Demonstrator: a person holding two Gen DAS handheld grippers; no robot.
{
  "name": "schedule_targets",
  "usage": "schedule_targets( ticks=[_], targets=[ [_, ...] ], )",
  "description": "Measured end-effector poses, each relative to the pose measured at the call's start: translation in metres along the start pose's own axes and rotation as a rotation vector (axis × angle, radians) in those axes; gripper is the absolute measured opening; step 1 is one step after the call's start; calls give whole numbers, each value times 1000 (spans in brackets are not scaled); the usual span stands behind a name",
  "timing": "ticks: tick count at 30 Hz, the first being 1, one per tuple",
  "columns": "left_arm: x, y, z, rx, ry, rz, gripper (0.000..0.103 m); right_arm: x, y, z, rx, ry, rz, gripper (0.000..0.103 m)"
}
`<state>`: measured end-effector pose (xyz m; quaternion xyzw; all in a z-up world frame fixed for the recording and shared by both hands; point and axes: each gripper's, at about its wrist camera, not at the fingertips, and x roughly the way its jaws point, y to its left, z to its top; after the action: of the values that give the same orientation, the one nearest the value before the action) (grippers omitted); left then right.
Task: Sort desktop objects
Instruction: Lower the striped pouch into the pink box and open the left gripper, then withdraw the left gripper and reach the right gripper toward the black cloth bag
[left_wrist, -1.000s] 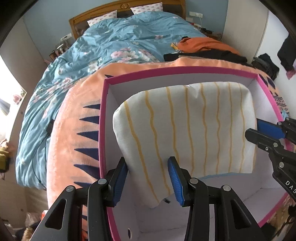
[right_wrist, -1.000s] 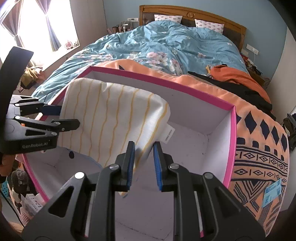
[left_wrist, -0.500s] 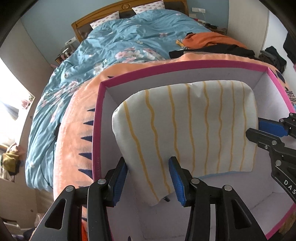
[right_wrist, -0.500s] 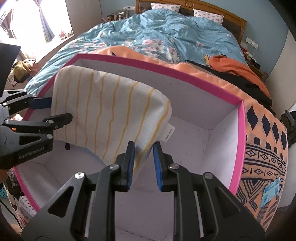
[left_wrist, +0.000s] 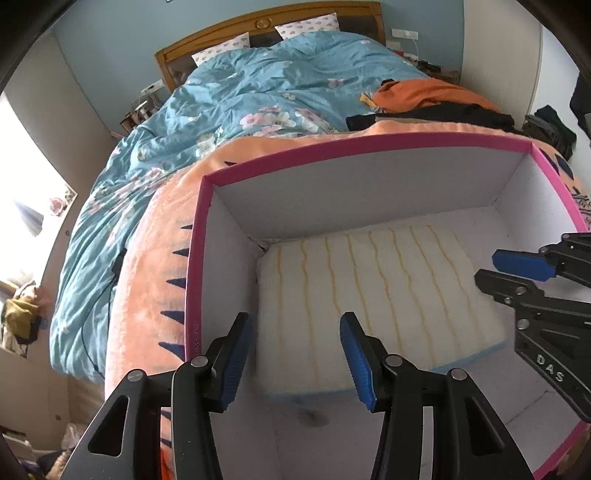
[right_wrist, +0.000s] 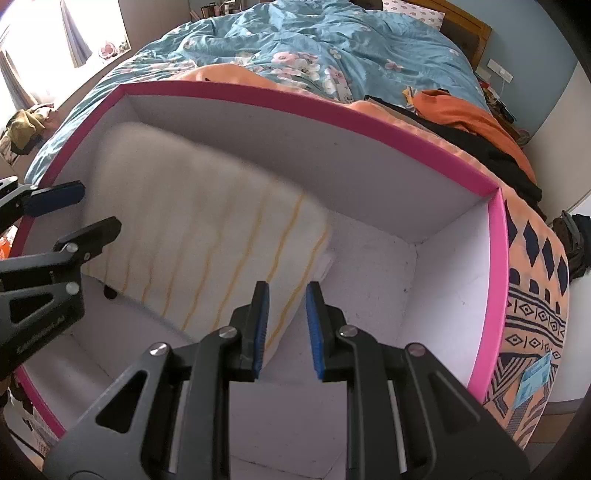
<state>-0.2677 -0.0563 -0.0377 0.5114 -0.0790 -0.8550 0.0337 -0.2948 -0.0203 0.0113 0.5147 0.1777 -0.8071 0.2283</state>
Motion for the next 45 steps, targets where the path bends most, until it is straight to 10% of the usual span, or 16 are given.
schedule_targets(
  ticks=[20, 29, 45],
  targets=[
    [-19, -6, -31, 24, -11, -132, 50, -59, 2, -43, -28, -171, 98, 28],
    [-90, 14, -71, 8, -212, -268, 55, -118, 16, -94, -69, -308, 271, 34],
    [-113, 40, -158, 11, -236, -318, 59, -123, 38, -172, -99, -260, 366, 44]
  ],
)
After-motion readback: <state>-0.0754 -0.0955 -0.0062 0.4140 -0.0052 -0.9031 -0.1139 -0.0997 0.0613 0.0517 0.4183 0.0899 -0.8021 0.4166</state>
